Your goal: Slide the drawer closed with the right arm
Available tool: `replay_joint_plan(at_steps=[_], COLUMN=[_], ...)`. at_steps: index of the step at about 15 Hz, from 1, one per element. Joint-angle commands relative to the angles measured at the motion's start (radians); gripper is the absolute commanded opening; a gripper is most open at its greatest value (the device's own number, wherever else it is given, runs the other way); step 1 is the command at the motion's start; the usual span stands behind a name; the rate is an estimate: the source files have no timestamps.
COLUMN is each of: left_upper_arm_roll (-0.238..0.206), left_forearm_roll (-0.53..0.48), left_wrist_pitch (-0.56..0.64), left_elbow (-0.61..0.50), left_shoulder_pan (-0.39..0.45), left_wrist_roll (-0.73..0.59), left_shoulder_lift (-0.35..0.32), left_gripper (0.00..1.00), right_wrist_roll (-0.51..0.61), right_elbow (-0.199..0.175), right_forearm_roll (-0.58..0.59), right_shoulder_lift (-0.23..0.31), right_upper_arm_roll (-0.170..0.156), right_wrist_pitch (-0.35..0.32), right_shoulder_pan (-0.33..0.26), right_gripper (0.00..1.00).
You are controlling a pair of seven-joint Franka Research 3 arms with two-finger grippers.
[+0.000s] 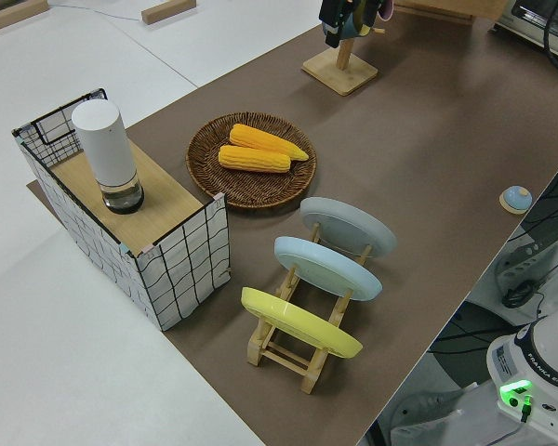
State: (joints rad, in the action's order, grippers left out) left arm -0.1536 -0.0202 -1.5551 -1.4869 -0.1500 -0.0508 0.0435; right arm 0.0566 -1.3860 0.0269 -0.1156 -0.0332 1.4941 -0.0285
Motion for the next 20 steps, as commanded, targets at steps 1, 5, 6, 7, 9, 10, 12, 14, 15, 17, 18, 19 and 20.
replay_joint_plan(at_steps=[1, 5, 6, 7, 9, 10, 12, 14, 15, 17, 18, 19, 20], left_upper_arm_roll=[-0.017, -0.017, -0.017, -0.017, -0.017, -0.017, -0.017, -0.017, -0.017, -0.017, -0.017, -0.017, -0.017], left_forearm_roll=[0.012, 0.012, 0.012, 0.012, 0.012, 0.012, 0.012, 0.012, 0.012, 0.012, 0.012, 0.012, 0.012], left_wrist_pitch=[0.000, 0.000, 0.000, 0.000, 0.000, 0.000, 0.000, 0.000, 0.000, 0.000, 0.000, 0.000, 0.000], left_elbow=[0.020, 0.020, 0.020, 0.020, 0.020, 0.020, 0.020, 0.020, 0.020, 0.020, 0.020, 0.020, 0.020], left_shoulder_pan=[-0.017, -0.017, -0.017, -0.017, -0.017, -0.017, -0.017, -0.017, -0.017, -0.017, -0.017, -0.017, -0.017], left_wrist_roll=[-0.008, -0.008, -0.008, -0.008, -0.008, -0.008, -0.008, -0.008, -0.008, -0.008, -0.008, -0.008, -0.008], left_shoulder_lift=[0.013, 0.013, 0.013, 0.013, 0.013, 0.013, 0.013, 0.013, 0.013, 0.013, 0.013, 0.013, 0.013], left_gripper=[1.00, 1.00, 1.00, 1.00, 1.00, 1.00, 1.00, 1.00, 1.00, 1.00, 1.00, 1.00, 1.00], right_wrist_roll=[0.002, 0.000, 0.000, 0.000, 0.000, 0.000, 0.000, 0.003, 0.006, 0.009, 0.012, 0.022, 0.043], right_elbow=[-0.013, -0.013, -0.013, -0.013, -0.013, -0.013, -0.013, -0.013, -0.011, -0.001, 0.013, 0.024, 0.030], right_forearm_roll=[-0.005, -0.007, -0.009, -0.009, -0.009, -0.009, -0.009, -0.009, -0.009, -0.010, -0.012, -0.015, -0.015], right_shoulder_lift=[0.005, 0.007, 0.007, 0.007, 0.007, 0.007, 0.007, 0.007, 0.008, 0.010, 0.008, 0.008, 0.010], right_upper_arm_roll=[-0.002, -0.002, -0.002, -0.002, -0.002, -0.002, -0.002, -0.002, -0.002, -0.010, -0.017, -0.019, -0.019], right_wrist_pitch=[0.009, 0.008, 0.008, 0.008, 0.003, 0.003, 0.003, -0.006, -0.009, -0.018, -0.032, -0.047, -0.063], right_shoulder_pan=[-0.001, -0.001, 0.001, -0.001, 0.001, 0.001, -0.001, 0.001, 0.001, 0.001, 0.001, 0.001, 0.002], right_gripper=[0.979, 0.589, 0.434, 0.246, 0.001, 0.000, 0.000, 0.000, 0.000, 0.000, 0.000, 0.000, 0.000])
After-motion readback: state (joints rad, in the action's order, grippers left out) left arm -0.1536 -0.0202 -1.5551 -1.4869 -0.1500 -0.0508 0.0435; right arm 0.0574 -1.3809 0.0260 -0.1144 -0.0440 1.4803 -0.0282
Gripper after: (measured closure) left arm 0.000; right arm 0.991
